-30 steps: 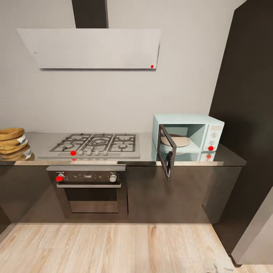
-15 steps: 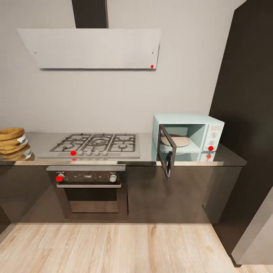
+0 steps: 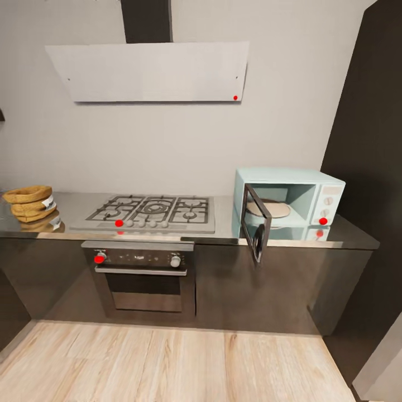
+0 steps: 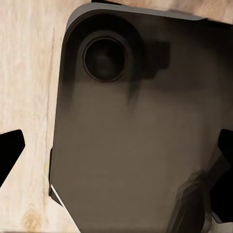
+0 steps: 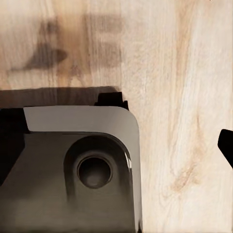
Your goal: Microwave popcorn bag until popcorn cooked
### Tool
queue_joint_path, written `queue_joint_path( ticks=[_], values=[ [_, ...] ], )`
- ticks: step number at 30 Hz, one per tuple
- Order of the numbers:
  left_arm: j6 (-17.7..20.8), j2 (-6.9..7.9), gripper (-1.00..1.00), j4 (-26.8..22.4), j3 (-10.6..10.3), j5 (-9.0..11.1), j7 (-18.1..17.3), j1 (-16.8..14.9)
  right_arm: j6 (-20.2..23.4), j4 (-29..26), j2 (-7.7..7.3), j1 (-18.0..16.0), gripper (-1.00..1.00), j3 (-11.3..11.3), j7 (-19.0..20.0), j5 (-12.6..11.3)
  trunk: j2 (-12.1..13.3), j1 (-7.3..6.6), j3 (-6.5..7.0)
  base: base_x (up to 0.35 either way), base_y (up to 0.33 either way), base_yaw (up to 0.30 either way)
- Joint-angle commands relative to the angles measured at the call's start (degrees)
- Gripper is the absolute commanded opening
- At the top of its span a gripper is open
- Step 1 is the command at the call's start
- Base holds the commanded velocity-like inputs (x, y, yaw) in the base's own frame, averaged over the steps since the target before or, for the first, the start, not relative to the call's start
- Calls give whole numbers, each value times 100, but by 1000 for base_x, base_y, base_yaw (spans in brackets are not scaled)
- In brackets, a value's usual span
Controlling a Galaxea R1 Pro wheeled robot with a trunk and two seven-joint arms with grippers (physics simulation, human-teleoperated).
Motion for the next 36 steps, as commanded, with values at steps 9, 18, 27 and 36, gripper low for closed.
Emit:
queue_joint_path(
  ticks=[9,18,27,36],
  values=[
    [-10,12,100,-8,9,392,1,1,-25,21,8,67,100,-46,24,13,-3,0,2,0,0,274],
    [-10,6,100,-4,1,497,-1,1,-62,21,-1,81,100,-47,16,2,-3,0,28,0,0,274],
    [-10,1,100,-4,10,497,2,1,-72,17,1,94,100,-46,15,3,-3,0,58,0,0,274],
    [-10,0,100,-4,10,497,2,1,-79,21,7,95,100,-46,15,4,-3,0,89,0,0,274]
  ],
)
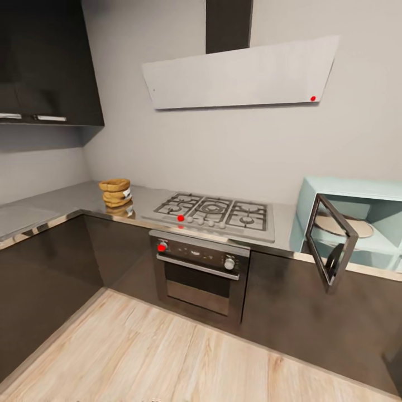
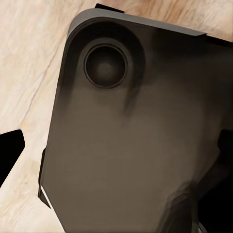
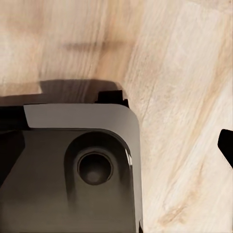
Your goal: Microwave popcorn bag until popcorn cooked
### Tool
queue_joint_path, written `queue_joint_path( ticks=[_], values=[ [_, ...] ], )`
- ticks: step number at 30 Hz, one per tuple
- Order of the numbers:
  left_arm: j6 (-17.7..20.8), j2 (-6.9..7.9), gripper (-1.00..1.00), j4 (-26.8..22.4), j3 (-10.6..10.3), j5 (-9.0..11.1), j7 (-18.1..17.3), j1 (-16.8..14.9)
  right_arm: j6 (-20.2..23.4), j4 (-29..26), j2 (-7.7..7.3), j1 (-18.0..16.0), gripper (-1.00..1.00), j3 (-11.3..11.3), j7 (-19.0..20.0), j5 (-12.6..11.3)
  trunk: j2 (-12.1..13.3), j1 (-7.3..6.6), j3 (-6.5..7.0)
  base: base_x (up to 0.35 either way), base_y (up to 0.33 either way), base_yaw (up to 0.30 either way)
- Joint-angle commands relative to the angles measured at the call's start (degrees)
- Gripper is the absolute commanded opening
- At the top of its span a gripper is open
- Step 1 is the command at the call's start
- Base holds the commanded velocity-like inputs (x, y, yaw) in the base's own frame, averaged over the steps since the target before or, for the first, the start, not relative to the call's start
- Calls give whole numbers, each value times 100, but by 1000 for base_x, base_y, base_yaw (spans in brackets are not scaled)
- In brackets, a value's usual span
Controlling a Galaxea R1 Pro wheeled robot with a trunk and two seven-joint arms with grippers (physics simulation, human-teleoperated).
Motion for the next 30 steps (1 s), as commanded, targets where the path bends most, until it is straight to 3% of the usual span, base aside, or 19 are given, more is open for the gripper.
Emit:
queue_joint_path(
  ticks=[1,30],
  values=[
    [-11,-3,100,-5,10,26,2,1,-36,19,-3,-7,100,-46,24,12,-3,0,-1,0,0,274],
    [-11,-5,100,-5,14,26,2,1,-44,19,67,24,100,-46,24,20,-3,0,117,0,0,272]
  ],
)
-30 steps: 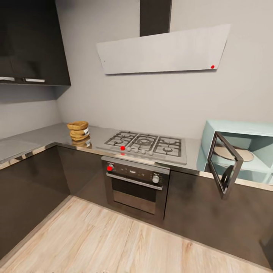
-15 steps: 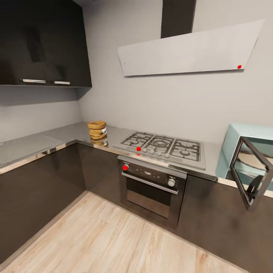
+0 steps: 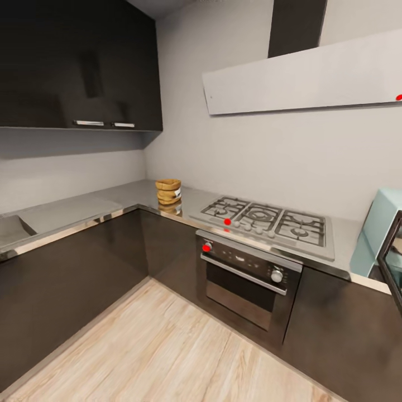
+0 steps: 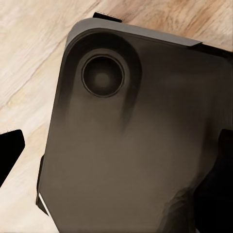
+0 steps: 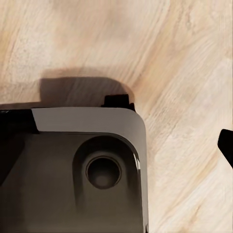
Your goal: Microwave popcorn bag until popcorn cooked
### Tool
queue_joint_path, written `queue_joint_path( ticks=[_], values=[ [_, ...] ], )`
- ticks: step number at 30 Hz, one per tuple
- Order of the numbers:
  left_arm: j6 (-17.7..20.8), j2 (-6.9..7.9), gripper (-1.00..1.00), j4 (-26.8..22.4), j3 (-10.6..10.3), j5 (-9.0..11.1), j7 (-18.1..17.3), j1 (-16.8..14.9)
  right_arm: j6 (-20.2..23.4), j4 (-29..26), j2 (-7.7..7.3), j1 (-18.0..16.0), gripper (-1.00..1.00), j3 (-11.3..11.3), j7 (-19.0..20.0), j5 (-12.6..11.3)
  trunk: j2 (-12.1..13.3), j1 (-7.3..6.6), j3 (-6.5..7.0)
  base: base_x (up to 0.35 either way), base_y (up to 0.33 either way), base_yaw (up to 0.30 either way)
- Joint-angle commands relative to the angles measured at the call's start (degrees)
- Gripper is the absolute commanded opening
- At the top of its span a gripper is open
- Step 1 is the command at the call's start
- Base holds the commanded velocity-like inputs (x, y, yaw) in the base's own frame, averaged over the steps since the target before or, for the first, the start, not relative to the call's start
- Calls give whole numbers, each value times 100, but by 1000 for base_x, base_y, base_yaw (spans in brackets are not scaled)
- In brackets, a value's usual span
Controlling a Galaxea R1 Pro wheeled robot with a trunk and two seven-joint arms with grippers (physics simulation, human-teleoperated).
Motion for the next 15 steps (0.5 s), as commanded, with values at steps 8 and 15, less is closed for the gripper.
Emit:
queue_joint_path(
  ticks=[8,15],
  values=[
    [-11,-2,100,-4,10,26,2,1,-36,11,-5,-8,100,-46,25,10,-3,0,29,0,0,270],
    [-11,-2,100,-4,15,26,2,1,-40,9,-49,-8,100,-46,32,25,-3,0,45,0,0,148]
  ],
)
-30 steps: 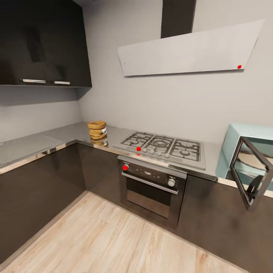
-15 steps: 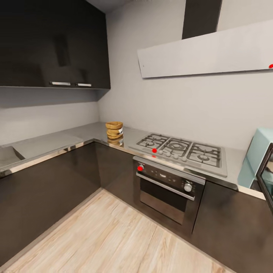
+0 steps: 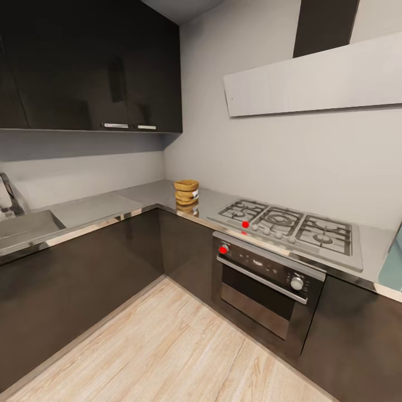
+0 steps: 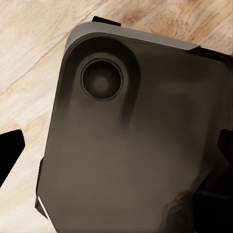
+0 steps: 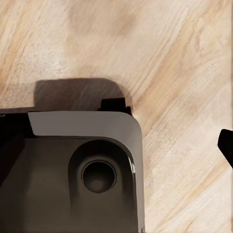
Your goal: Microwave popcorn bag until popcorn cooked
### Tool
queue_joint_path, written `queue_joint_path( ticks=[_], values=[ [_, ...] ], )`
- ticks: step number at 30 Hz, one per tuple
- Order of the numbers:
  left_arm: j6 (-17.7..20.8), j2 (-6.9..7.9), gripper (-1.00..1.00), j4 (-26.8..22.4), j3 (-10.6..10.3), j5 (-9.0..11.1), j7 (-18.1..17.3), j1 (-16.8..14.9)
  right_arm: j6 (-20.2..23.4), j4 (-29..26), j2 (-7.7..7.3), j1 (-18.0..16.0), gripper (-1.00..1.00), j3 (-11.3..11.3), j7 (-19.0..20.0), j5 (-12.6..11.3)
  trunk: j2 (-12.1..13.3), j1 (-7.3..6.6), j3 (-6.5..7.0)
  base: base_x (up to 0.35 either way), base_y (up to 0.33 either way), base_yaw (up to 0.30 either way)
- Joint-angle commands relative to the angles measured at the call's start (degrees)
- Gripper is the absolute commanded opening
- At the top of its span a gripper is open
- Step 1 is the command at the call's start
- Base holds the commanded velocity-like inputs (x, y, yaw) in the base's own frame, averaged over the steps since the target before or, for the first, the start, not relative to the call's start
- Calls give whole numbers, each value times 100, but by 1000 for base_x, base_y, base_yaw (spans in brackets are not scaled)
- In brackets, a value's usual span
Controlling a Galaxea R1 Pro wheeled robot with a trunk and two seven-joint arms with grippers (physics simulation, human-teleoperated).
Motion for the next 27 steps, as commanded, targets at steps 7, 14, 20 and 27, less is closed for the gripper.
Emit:
queue_joint_path(
  ticks=[7,14,20,27],
  values=[
    [-11,-1,100,-5,12,25,2,1,-13,11,-13,-7,100,-34,44,95,-3,0,-5,0,0,5],
    [-11,3,100,-5,-9,17,-30,1,-29,13,10,-7,100,-43,42,405,-3,0,-5,0,0,0],
    [-11,7,100,-5,-11,16,-42,1,-22,15,0,-7,100,-40,43,419,-3,0,-5,98,57,0],
    [-11,7,100,-5,-14,16,-42,1,-21,19,3,-7,100,-38,43,423,-3,0,-5,140,92,0]
  ],
)
